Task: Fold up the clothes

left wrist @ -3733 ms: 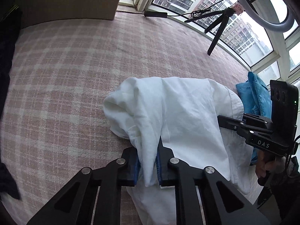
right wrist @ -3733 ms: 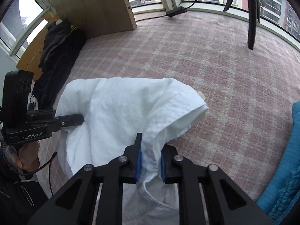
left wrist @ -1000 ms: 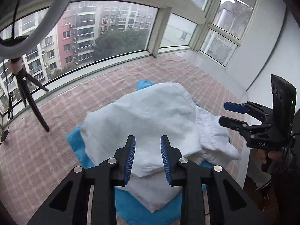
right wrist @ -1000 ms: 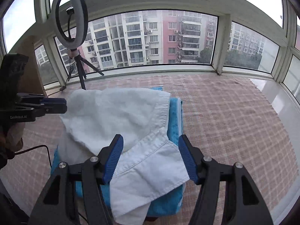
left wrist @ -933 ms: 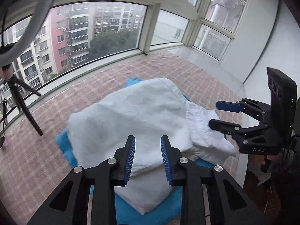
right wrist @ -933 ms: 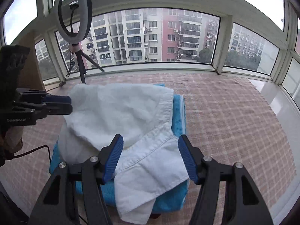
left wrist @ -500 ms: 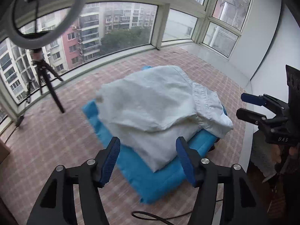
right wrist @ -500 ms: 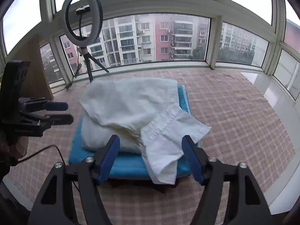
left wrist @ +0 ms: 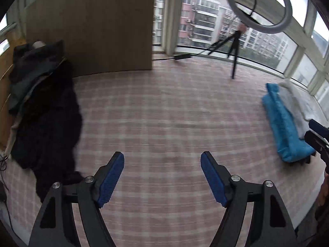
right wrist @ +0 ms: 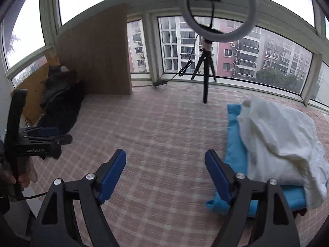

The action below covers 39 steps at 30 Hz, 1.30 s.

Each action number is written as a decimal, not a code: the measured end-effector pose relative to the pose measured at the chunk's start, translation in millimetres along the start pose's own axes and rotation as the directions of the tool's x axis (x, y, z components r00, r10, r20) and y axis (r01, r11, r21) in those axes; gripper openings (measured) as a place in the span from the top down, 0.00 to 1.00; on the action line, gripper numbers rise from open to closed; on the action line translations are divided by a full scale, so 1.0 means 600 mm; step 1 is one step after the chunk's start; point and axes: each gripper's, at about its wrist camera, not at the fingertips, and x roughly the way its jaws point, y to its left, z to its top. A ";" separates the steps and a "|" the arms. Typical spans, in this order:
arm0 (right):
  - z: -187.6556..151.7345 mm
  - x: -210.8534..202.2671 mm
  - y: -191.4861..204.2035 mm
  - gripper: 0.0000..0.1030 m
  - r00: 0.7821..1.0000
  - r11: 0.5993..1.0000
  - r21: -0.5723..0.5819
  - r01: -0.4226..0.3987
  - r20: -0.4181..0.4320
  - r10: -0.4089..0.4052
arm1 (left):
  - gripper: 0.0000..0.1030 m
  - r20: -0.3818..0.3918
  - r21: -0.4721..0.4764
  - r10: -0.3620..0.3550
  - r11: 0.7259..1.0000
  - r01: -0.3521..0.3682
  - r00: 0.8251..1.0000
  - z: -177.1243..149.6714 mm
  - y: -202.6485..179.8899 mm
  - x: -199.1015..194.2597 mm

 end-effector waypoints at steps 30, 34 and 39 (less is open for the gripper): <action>-0.109 0.224 0.078 0.24 0.971 0.971 0.119 0.207 -0.150 -0.189 | 0.19 0.028 -0.027 0.087 0.996 -0.086 0.996 -0.046 0.059 0.191; -0.109 0.232 0.072 0.23 0.968 0.968 0.132 0.213 -0.160 -0.192 | 0.13 0.035 -0.023 0.085 0.996 -0.084 0.996 -0.049 0.058 0.190; -0.104 0.244 0.073 0.16 0.968 0.971 0.116 0.208 -0.165 -0.188 | 0.00 0.016 -0.041 0.088 0.995 -0.088 0.996 -0.047 0.063 0.195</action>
